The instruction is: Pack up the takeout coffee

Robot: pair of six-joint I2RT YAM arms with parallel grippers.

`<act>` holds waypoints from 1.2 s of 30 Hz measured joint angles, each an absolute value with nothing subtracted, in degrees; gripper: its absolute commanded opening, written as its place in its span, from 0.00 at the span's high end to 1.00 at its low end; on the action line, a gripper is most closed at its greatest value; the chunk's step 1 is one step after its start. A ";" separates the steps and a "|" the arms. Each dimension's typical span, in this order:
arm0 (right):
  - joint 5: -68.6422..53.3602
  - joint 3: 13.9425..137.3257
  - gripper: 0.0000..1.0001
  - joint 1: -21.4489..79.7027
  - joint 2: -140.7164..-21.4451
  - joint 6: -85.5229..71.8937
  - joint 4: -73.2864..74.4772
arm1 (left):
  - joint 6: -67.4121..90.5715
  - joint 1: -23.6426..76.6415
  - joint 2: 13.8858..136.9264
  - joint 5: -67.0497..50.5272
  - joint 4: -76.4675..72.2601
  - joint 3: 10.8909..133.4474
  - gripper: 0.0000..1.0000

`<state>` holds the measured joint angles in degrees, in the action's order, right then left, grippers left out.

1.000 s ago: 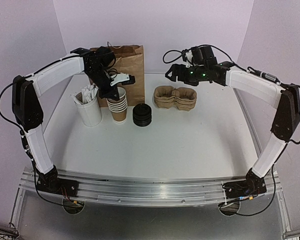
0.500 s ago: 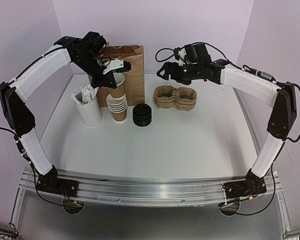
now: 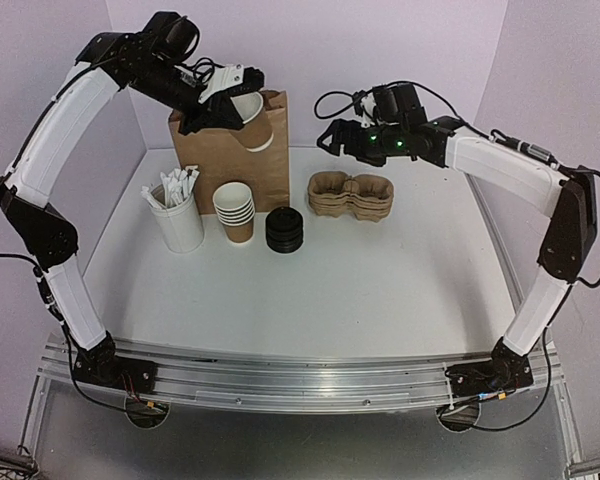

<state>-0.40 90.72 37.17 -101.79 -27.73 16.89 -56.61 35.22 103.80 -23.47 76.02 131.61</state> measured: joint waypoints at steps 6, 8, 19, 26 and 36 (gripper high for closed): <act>8.90 89.84 0.12 36.45 -96.25 -27.18 20.31 | -58.54 42.65 108.72 -24.32 76.60 134.17 1.00; 12.79 89.84 0.12 35.88 -94.35 -26.30 21.79 | -58.93 45.19 111.74 -24.55 76.46 134.49 1.00; 21.08 84.58 0.13 34.92 -87.55 -24.12 25.00 | -69.19 52.37 116.37 -27.13 75.48 116.91 1.00; 19.68 82.44 0.13 34.92 -87.52 -25.37 25.36 | -74.59 51.00 112.87 -26.42 73.81 100.54 1.00; 16.19 81.73 0.14 34.92 -89.70 -28.22 25.52 | -77.83 49.30 110.58 -26.06 65.94 92.40 1.00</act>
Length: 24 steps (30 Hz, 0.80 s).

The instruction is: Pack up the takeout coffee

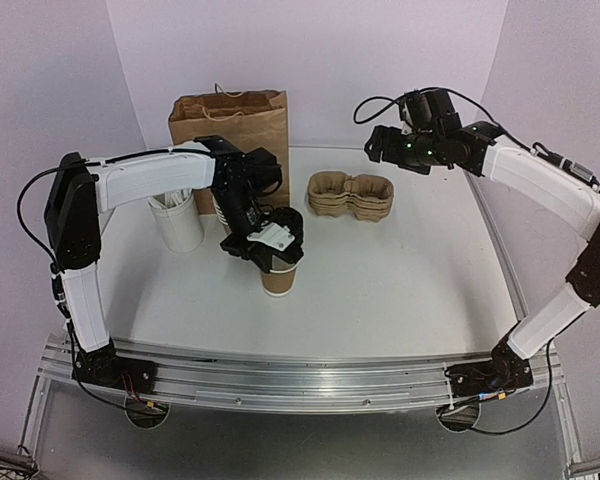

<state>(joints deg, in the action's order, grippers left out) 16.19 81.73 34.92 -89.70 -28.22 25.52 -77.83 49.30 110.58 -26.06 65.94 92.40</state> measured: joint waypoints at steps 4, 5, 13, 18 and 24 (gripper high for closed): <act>14.73 81.84 0.15 34.92 -90.98 -28.65 25.54 | -79.04 49.18 110.22 -26.39 63.86 89.78 1.00; 14.40 81.97 0.15 34.95 -91.42 -28.69 25.60 | -79.34 49.13 110.08 -26.46 63.30 89.33 0.99; 12.66 84.29 0.22 36.54 -95.30 -28.76 26.15 | -80.75 48.30 107.57 -26.73 59.87 87.56 0.52; 11.62 86.08 0.39 37.35 -97.59 -31.06 27.09 | -80.63 47.72 106.20 -26.63 59.40 87.21 0.50; 11.40 92.04 0.46 39.99 -103.62 -36.50 28.98 | -79.29 44.42 101.04 -28.01 59.51 87.03 0.48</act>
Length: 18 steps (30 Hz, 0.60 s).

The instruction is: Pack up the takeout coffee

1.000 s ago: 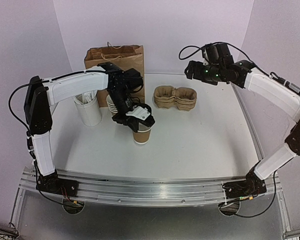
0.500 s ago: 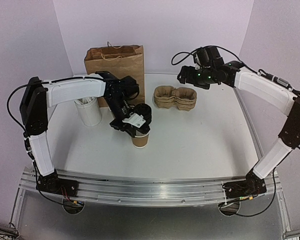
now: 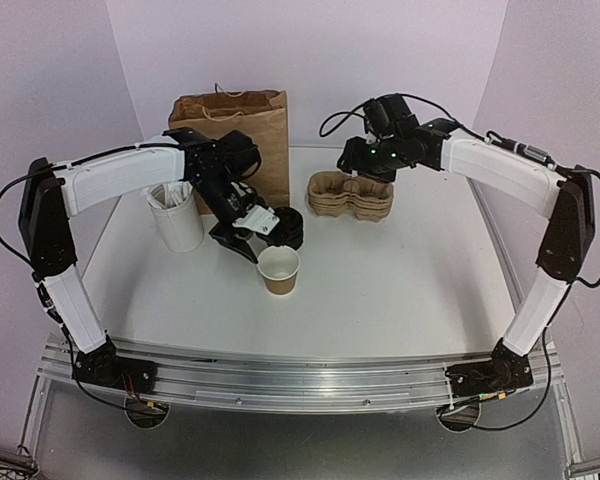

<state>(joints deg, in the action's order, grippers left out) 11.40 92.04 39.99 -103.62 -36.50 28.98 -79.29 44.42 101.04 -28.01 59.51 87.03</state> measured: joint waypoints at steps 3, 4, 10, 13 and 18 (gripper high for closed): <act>11.39 96.48 0.49 42.65 -108.05 -38.76 30.37 | -75.64 40.81 95.15 -30.51 57.84 84.25 0.45; 11.34 98.38 0.50 43.56 -109.83 -39.33 31.55 | -73.37 39.60 91.95 -31.13 55.35 81.42 0.44; 10.52 110.82 0.60 47.23 -121.83 -40.74 37.70 | -55.11 38.37 70.06 -31.40 34.16 56.31 0.38; 10.48 116.31 0.66 47.91 -126.52 -40.84 41.20 | -45.56 38.61 64.55 -29.24 25.30 48.08 0.37; 10.50 120.15 0.68 47.92 -129.25 -41.58 45.42 | -33.34 38.59 64.51 -24.30 14.91 43.97 0.36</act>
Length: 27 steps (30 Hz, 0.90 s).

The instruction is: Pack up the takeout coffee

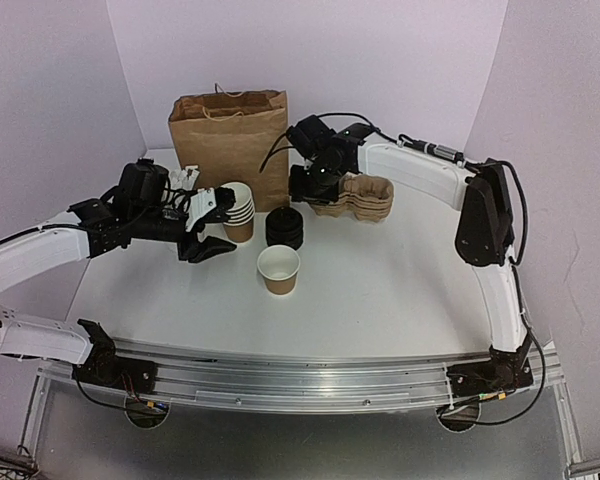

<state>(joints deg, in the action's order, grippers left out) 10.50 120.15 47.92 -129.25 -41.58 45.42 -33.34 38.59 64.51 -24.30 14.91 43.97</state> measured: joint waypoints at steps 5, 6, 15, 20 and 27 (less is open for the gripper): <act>10.22 123.72 0.71 47.71 -131.59 -42.62 47.50 | -27.62 38.57 64.64 -21.78 7.58 39.96 0.35; 10.03 124.47 0.71 47.67 -132.42 -42.93 47.63 | -26.98 38.57 64.66 -21.50 7.05 39.44 0.35; 8.26 125.91 0.77 47.66 -136.90 -44.50 48.82 | -24.23 38.57 65.89 -20.18 3.47 37.69 0.35; 7.41 126.04 0.81 47.66 -136.94 -44.91 49.01 | -23.92 38.57 66.43 -19.73 2.92 37.67 0.35; 6.03 126.06 0.87 47.66 -136.94 -45.15 49.13 | -23.98 38.57 66.68 -19.70 2.63 37.67 0.35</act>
<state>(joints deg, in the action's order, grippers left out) 6.03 126.06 47.66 -136.94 -45.15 49.13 -23.98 38.57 66.68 -19.70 2.63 37.67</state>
